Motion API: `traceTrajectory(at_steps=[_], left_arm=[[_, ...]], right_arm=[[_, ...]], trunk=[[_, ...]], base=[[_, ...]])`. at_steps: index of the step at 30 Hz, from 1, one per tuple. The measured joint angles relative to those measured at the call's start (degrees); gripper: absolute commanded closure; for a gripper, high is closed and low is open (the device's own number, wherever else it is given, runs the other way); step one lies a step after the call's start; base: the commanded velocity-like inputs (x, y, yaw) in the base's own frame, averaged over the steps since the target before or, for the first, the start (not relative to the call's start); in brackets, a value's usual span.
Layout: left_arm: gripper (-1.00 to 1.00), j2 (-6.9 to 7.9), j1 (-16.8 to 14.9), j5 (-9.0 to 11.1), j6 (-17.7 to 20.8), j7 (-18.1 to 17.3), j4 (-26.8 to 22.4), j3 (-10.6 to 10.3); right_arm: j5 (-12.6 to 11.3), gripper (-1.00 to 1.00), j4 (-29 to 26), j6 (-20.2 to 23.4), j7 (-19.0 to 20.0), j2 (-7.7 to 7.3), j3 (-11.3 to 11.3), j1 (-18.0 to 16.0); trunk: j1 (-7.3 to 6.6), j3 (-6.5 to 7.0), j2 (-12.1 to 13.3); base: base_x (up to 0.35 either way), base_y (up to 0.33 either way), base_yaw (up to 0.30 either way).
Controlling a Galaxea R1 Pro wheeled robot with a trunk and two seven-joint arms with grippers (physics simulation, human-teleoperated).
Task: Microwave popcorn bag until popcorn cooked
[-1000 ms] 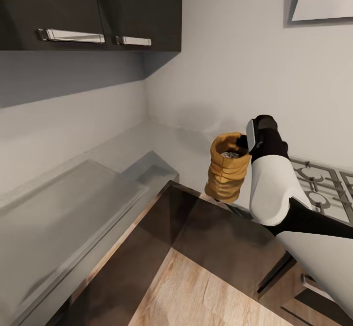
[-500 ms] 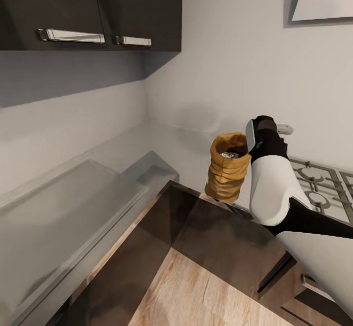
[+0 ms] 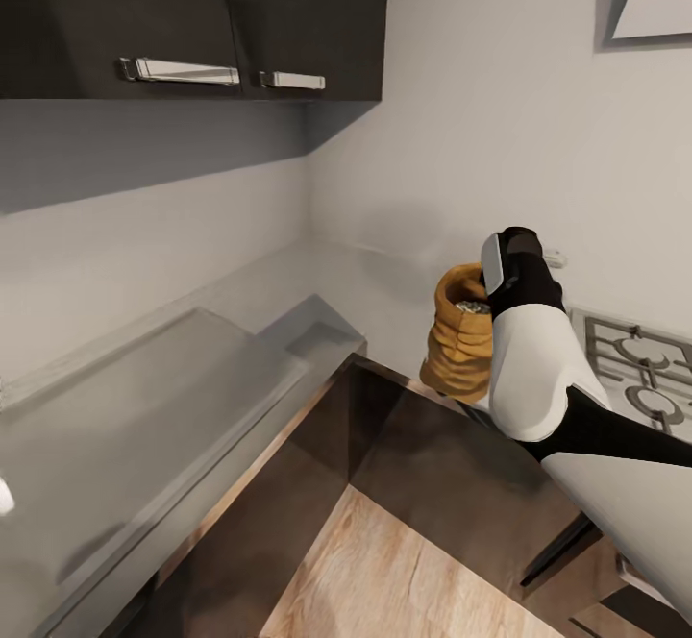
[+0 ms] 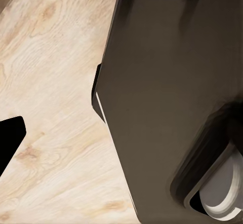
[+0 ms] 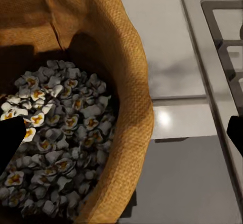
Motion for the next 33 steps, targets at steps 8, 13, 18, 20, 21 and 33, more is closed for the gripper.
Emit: traceTrajectory(at_steps=[8, 13, 18, 20, 21, 33], left_arm=[[-1.0, 0.0, 0.0, 0.0, 0.01, 0.01, 0.0, 0.0], [-1.0, 0.0, 0.0, 0.0, 0.01, 0.01, -0.01, 0.03], [-1.0, 0.0, 0.0, 0.0, 0.01, 0.01, 0.0, 0.04], [-1.0, 0.0, 0.0, 0.0, 0.01, 0.01, 0.0, 0.06], [-1.0, 0.0, 0.0, 0.0, 0.01, 0.01, 0.0, 0.03], [-1.0, 0.0, 0.0, 0.0, 0.01, 0.01, 0.0, 0.04]], right_arm=[[-0.27, -1.0, 0.47, -0.21, 0.63, 0.0, -0.05, 0.06], [-0.25, -1.0, 1.27, -3.27, 1.04, -0.01, -0.13, 1.23], [0.3, -1.0, 1.42, -7.01, 0.88, -0.01, -0.13, 5.34], [0.44, -1.0, 1.42, -7.12, 0.91, -0.01, -0.13, 5.46], [0.38, -1.0, 1.42, -7.15, 0.92, -0.01, -0.13, 5.5], [-0.35, -1.0, 1.51, -7.35, 1.02, -0.01, -0.06, 5.62]], trunk=[[0.0, 0.0, 0.0], [0.0, 0.0, 0.0], [0.0, 0.0, 0.0], [0.0, 0.0, 0.0], [0.0, 0.0, 0.0], [0.0, 0.0, 0.0]], base=[[0.0, 0.0, 0.009], [0.0, 0.0, 0.0], [0.0, 0.0, 0.0], [0.0, 0.0, 0.0], [0.0, 0.0, 0.0], [0.0, 0.0, 0.0]])
